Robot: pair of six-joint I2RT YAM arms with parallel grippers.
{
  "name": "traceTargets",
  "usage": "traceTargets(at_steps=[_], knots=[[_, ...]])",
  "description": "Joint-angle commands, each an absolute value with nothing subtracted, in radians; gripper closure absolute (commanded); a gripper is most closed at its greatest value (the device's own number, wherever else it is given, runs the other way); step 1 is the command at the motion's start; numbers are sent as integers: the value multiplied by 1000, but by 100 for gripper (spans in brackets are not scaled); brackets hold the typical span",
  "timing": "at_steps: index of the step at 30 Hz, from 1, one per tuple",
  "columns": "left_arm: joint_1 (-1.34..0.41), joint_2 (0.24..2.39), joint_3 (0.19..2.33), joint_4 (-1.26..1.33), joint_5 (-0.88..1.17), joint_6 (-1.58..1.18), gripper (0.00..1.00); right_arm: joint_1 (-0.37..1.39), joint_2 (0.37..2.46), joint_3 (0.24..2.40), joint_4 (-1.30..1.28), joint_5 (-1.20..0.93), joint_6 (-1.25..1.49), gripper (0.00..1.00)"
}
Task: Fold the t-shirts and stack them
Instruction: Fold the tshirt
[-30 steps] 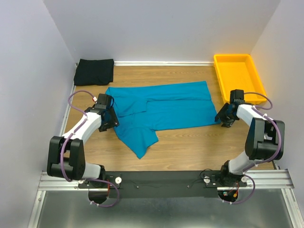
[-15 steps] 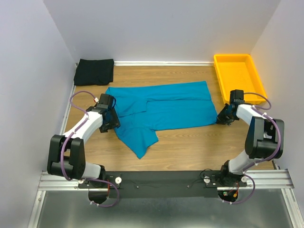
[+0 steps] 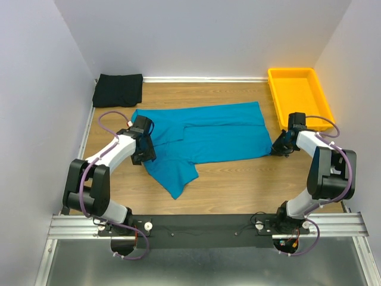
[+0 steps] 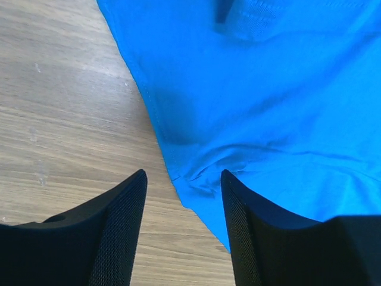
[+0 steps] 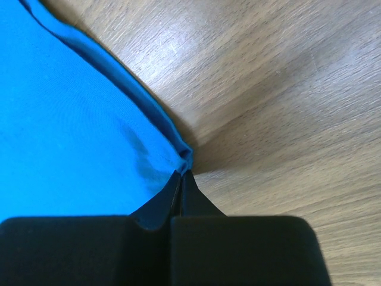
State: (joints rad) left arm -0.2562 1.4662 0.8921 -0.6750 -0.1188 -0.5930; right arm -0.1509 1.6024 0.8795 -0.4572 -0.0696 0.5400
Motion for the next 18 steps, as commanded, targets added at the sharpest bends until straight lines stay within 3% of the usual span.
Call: traceTargets(at_steps=[1,14,16,18], knots=[[-262,1505,922,-713,-159,-611,42,-156,1572,882,-472,-77,520,99],[-262,1605,917,-689,-170,-624,53,-156,1552,880,-476,-71,500,99],[-262,1605,914,-689,-170,-624,58,-156,1554,882,-476,-72,500,99],[-262,1605,907,-686,-169,-624,69,-156,1555,885,-476,-74,502,99]])
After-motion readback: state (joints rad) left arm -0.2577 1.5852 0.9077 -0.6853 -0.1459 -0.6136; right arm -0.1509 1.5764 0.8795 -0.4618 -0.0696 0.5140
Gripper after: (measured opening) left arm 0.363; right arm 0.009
